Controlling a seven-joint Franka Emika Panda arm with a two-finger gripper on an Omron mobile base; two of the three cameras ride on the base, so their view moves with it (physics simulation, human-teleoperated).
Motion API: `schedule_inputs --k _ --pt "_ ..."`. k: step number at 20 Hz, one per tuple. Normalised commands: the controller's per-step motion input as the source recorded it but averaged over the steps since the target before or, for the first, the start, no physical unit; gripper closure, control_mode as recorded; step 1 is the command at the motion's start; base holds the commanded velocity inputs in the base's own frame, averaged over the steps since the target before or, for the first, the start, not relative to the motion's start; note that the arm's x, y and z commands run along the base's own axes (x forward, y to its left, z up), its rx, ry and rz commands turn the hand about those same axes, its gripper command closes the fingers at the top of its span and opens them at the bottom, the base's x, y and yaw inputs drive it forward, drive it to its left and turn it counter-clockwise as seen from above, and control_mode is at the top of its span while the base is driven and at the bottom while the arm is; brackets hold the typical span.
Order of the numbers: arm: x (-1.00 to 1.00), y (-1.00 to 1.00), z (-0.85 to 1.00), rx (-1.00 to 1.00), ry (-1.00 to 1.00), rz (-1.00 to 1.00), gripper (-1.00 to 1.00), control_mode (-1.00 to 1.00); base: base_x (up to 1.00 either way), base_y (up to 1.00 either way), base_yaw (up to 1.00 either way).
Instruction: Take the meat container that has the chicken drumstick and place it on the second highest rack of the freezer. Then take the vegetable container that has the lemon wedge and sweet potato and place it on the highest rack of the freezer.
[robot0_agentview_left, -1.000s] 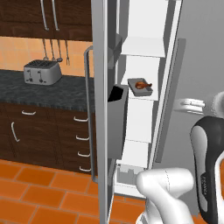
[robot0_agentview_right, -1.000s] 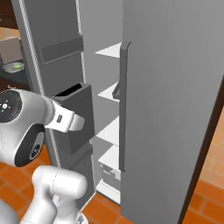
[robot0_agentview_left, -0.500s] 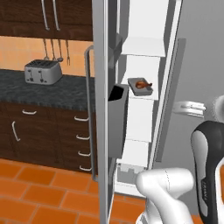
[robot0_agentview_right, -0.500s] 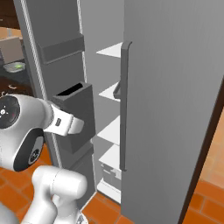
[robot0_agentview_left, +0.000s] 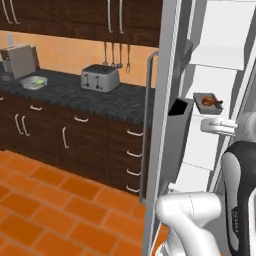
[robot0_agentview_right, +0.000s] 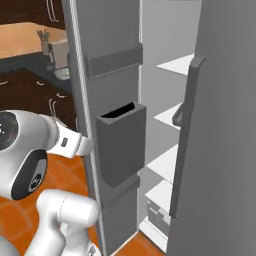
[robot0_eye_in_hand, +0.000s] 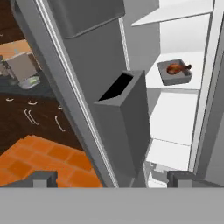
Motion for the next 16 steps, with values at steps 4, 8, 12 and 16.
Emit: schedule_inputs --k 4,8,12,16 --pt "0.0 0.0 0.0 0.0 0.0 0.0 -1.0 1.0 0.0 0.37 0.58" --pt "0.0 0.0 0.0 0.0 0.0 0.0 -1.0 1.0 0.09 0.51 0.6" --pt "0.0 0.0 0.0 0.0 0.0 0.0 -1.0 1.0 0.13 0.62 0.57" --pt "0.0 0.0 0.0 0.0 0.0 0.0 -1.0 1.0 0.23 0.52 0.56"
